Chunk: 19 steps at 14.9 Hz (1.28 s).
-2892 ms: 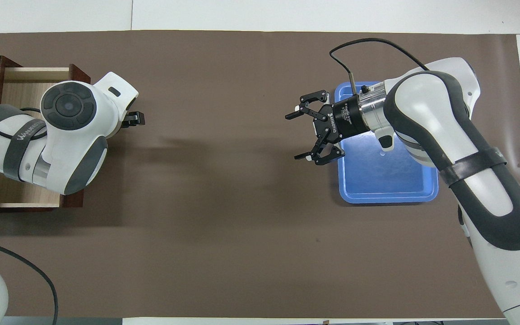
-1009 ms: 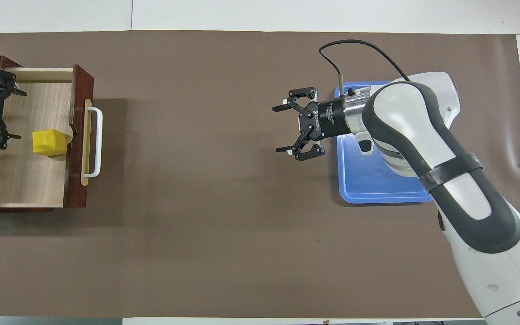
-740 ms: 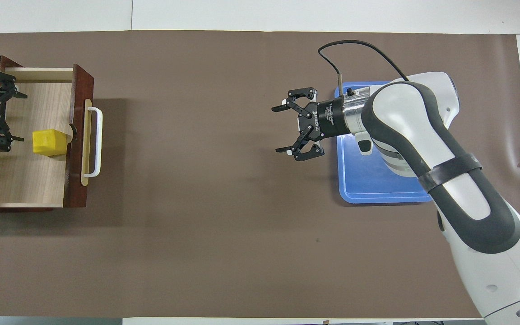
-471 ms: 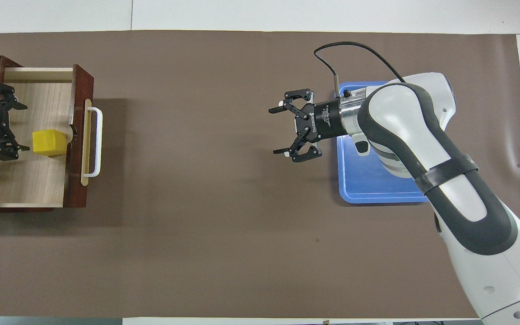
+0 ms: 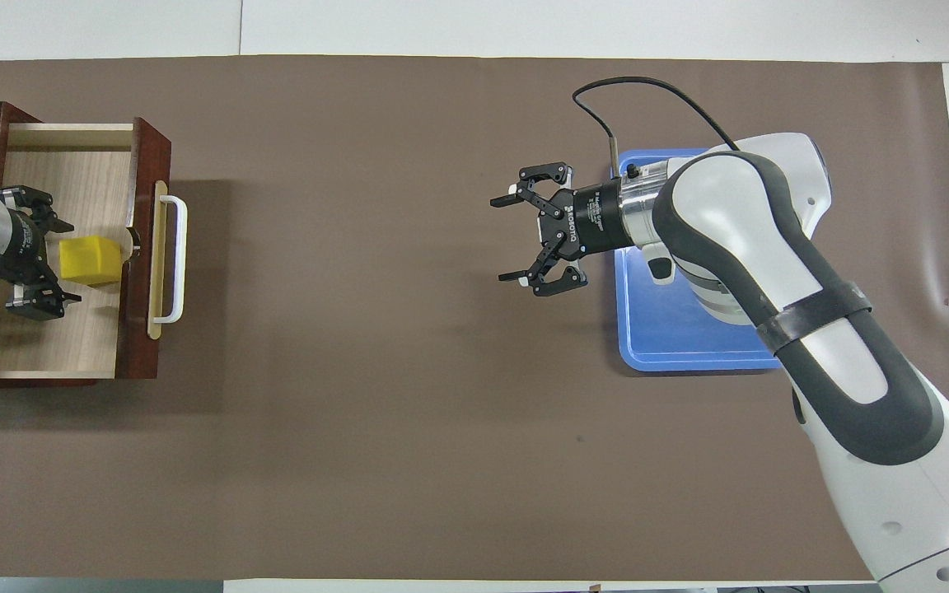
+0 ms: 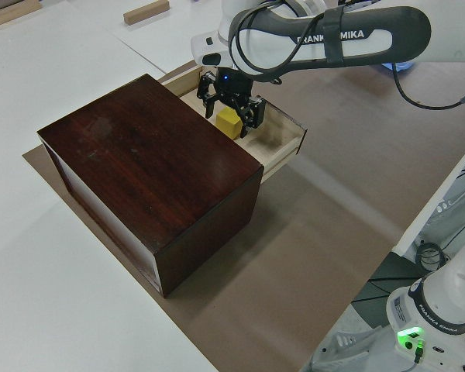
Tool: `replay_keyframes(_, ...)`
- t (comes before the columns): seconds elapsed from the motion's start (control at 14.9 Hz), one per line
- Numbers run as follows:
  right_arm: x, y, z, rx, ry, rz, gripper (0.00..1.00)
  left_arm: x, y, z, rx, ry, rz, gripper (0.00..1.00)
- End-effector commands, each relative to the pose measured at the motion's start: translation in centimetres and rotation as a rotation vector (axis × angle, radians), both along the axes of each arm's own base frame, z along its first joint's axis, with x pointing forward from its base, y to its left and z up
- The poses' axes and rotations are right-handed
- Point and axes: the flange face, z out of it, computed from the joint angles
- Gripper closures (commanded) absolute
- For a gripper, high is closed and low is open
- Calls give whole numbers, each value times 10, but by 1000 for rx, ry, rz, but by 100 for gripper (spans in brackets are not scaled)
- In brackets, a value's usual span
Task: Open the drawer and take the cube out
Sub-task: 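Release the handle and lower the left gripper onto the yellow cube, then grasp the yellow cube with the left gripper and lift it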
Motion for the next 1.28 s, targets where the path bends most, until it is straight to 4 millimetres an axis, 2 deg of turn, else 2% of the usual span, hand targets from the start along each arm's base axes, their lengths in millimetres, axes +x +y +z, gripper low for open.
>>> replay_keyframes(0.0,1,1,-3,11,15,-24,0,-13,-2,0,-1,-21,13,0)
replay_keyframes(0.13,1,0,-3,10,19,-25,0,-12,-7,0,0,-20,-3,0)
replay_keyframes(0.2,1,0,-3,10,20,-26,0,-12,-8,0,0,-20,-8,4)
replay_keyframes(0.34,1,0,-4,11,23,-25,0,-13,-4,0,0,-20,-5,33)
replay_keyframes(0.47,3,-8,-4,12,28,-33,0,-12,-3,0,0,-23,-4,55)
replay_keyframes(0.67,3,-10,-2,16,41,-36,0,-10,-1,2,0,-26,-11,96)
replay_keyframes(0.74,3,-9,-2,16,44,-36,0,-5,0,6,3,-35,-19,100)
replay_keyframes(0.87,4,-13,-2,17,46,-42,0,11,-3,27,7,-59,-31,100)
replay_keyframes(1.01,3,-14,-1,19,50,-37,0,26,-6,52,20,-47,-59,100)
replay_keyframes(1.08,3,-15,0,25,57,-28,0,34,-6,70,23,-44,-64,100)
replay_keyframes(1.14,3,-20,0,24,58,-29,0,44,-14,82,22,-29,-71,100)
replay_keyframes(1.21,3,-21,0,21,58,-27,0,52,-30,94,13,-18,-89,100)
